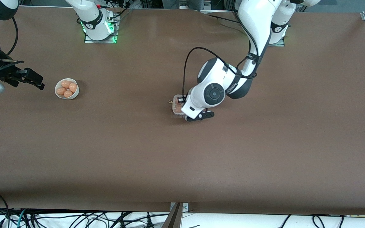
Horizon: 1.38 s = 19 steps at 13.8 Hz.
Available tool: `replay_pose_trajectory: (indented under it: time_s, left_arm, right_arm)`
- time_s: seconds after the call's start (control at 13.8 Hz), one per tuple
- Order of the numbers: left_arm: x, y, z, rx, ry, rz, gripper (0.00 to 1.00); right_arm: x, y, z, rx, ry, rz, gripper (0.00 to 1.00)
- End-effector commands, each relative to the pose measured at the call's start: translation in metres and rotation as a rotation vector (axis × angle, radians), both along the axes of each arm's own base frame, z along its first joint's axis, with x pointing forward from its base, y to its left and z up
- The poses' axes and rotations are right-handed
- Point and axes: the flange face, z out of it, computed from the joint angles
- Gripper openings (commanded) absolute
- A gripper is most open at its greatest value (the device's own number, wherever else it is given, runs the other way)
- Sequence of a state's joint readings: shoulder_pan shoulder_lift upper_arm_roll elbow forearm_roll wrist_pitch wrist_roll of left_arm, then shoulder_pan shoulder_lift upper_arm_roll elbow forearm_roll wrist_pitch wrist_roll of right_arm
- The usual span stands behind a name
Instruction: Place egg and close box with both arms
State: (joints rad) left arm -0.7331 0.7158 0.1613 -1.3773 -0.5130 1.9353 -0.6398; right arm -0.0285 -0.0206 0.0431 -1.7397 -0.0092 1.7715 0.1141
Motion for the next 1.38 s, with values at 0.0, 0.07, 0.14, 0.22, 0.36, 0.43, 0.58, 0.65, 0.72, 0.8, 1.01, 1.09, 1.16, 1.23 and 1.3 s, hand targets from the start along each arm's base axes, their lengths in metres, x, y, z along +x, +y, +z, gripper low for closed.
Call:
replay_pose_trajectory:
  time_s: [0.0,0.07,0.14,0.22,0.36,0.43,0.58,0.65,0.72,0.8,1.01,1.09,1.16,1.23,1.3]
  left_arm:
    - [0.041,0.035,0.050,0.080,-0.124,-0.036,0.25]
    - [0.055,0.062,0.067,0.124,-0.127,-0.061,0.34]
    - [0.071,0.092,0.086,0.143,-0.130,-0.089,0.49]
    - [0.086,0.128,0.118,0.132,-0.138,-0.102,0.61]
    - [0.108,0.192,0.150,0.104,-0.161,-0.125,0.80]
    - [0.116,0.214,0.153,0.107,-0.173,-0.129,0.87]
    - [0.122,0.247,0.170,0.240,-0.219,-0.134,1.00]
    - [0.124,0.256,0.171,0.312,-0.232,-0.150,1.00]
    - [0.124,0.260,0.173,0.335,-0.236,-0.154,1.00]
    - [0.125,0.271,0.180,0.337,-0.243,-0.138,1.00]
    - [0.133,0.314,0.186,0.342,-0.243,-0.084,1.00]
    - [0.132,0.335,0.205,0.338,-0.265,-0.053,1.00]
    - [0.130,0.344,0.215,0.336,-0.272,-0.045,1.00]
    - [0.125,0.368,0.236,0.332,-0.291,-0.023,1.00]
    - [0.121,0.387,0.250,0.320,-0.307,-0.037,1.00]
  right_arm:
    - [-0.004,-0.002,0.003,-0.006,-0.003,0.007,1.00]
    - [-0.004,-0.001,0.003,-0.005,-0.003,0.006,1.00]
    - [-0.004,-0.002,0.003,-0.006,-0.003,0.005,1.00]
    - [-0.004,-0.002,0.003,-0.006,-0.003,0.007,1.00]
    - [-0.004,-0.002,0.003,-0.006,-0.003,0.007,1.00]
    - [-0.004,-0.002,0.003,-0.006,-0.003,0.005,1.00]
    - [-0.004,-0.002,0.003,-0.006,-0.003,0.005,1.00]
    - [-0.004,-0.002,0.003,-0.006,-0.003,0.007,1.00]
    - [-0.004,-0.002,0.003,-0.006,-0.003,0.007,1.00]
    - [-0.004,-0.002,0.003,-0.006,-0.003,0.007,1.00]
    - [-0.004,-0.002,0.003,-0.006,-0.003,0.007,1.00]
    - [-0.004,-0.001,0.003,-0.005,-0.003,0.006,1.00]
    - [-0.004,-0.002,0.003,-0.006,-0.003,0.007,1.00]
    - [-0.004,-0.002,0.003,-0.006,-0.003,0.007,1.00]
    - [-0.004,-0.002,0.003,-0.006,-0.003,0.007,1.00]
